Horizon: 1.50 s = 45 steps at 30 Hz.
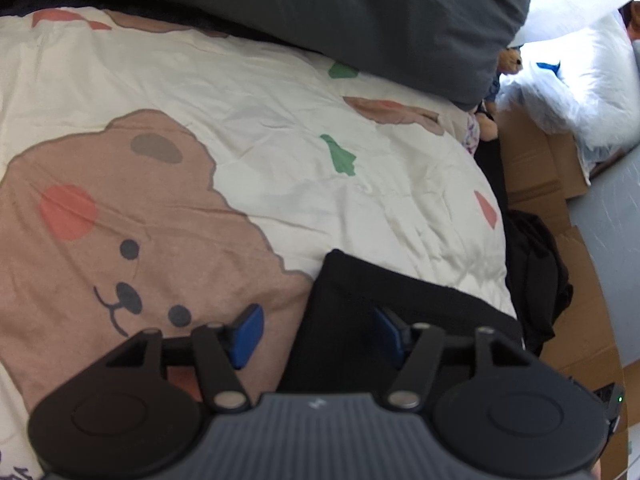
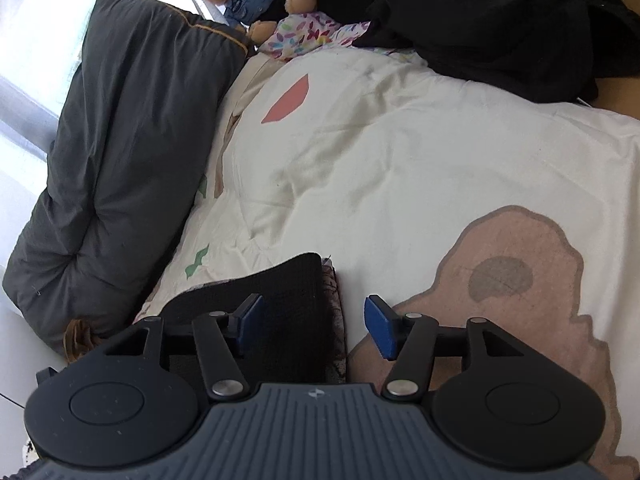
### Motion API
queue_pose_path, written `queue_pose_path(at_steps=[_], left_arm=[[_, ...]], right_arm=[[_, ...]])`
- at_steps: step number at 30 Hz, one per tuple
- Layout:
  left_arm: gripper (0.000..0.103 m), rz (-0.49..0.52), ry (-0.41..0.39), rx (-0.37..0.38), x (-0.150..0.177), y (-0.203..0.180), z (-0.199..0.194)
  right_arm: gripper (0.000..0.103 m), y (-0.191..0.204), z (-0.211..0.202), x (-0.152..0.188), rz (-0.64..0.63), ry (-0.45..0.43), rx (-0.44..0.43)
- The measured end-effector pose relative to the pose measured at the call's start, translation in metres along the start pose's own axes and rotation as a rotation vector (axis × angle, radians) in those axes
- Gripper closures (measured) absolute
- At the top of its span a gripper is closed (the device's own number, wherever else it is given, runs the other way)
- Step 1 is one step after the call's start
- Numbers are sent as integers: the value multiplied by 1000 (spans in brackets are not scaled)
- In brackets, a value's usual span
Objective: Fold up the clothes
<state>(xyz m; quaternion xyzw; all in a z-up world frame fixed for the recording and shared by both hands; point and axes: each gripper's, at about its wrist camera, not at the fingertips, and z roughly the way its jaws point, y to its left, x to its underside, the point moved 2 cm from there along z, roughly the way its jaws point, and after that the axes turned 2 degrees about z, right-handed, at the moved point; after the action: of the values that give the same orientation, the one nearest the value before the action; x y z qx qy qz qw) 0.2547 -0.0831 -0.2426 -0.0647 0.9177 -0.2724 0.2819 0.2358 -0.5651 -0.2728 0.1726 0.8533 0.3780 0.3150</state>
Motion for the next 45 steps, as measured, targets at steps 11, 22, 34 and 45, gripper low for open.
queue_pose_path(at_steps=[11, 22, 34, 45], left_arm=[[100, 113, -58, -35, -22, -19, -4], [71, 38, -34, -73, -34, -13, 14], [42, 49, -22, -97, -7, -25, -32], [41, -31, -10, -95, 36, -27, -79]], right_arm=[[96, 7, 3, 3, -43, 35, -70], [95, -3, 2, -3, -14, 0, -22], [60, 8, -44, 1, 43, -88, 47], [57, 43, -96, 29, 57, -155, 81]])
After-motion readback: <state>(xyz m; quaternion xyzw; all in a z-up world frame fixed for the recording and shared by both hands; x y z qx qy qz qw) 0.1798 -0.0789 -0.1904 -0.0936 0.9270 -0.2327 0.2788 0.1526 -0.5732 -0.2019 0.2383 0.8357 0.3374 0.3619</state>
